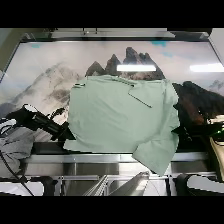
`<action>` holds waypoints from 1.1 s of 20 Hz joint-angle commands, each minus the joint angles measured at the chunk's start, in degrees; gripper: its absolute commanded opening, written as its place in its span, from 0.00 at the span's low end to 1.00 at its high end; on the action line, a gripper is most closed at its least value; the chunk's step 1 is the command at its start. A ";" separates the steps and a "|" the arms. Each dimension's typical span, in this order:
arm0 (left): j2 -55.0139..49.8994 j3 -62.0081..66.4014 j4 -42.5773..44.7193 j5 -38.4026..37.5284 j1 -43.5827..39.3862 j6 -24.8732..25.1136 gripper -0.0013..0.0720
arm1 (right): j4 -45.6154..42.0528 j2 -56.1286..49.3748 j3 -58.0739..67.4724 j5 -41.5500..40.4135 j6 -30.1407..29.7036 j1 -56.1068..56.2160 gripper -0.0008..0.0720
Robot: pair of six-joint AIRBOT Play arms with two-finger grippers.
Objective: Fold the shirts.
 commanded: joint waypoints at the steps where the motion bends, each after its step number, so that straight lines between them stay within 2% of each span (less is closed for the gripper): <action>1: 2.29 1.70 -4.57 -5.01 0.85 1.92 0.04 | 11.85 1.22 5.68 10.69 -0.92 0.07 0.04; 4: 11.39 7.72 -23.15 -15.50 3.78 7.17 0.04 | 30.77 8.07 14.97 21.42 -3.63 0.07 0.04; 6: 20.24 13.66 -39.08 -20.98 6.86 9.03 0.04 | 42.23 17.20 22.36 21.97 -3.76 0.02 0.04; 8: 29.51 20.96 -55.74 -24.70 11.06 13.22 0.04 | 51.84 27.89 29.77 15.56 -4.46 -0.59 0.04; 10: 37.86 29.53 -64.81 -24.52 18.14 17.07 0.04 | 53.81 39.12 36.24 3.89 -7.85 -2.84 0.04; 11: 41.38 34.21 -65.92 -23.93 23.10 18.75 0.04 | 51.95 44.41 38.45 -2.80 -8.35 -4.44 0.04; 14: 49.11 42.91 -65.75 -16.68 39.76 16.87 0.05 | 39.32 58.66 41.31 -22.18 -8.31 -8.39 0.04; 16: 50.66 45.31 -65.53 -13.07 48.24 14.32 0.05 | 35.30 62.18 41.29 -24.92 -8.28 -9.51 0.04; 18: 48.04 45.35 -64.65 -11.96 47.01 12.11 0.05 | 35.26 60.30 41.07 -19.41 -7.96 -9.57 0.04; 19: 45.40 45.33 -61.68 -11.96 43.65 11.15 0.05 | 35.28 57.88 40.89 -15.82 -6.27 -9.57 0.04; 21: 39.06 45.24 -51.41 -12.04 33.44 9.14 0.05 | 35.85 51.36 39.43 -9.14 -1.53 -9.40 0.04; 22: 35.47 45.22 -44.92 -12.28 27.74 8.28 0.05 | 37.42 47.98 37.62 -5.49 -1.16 -9.20 0.04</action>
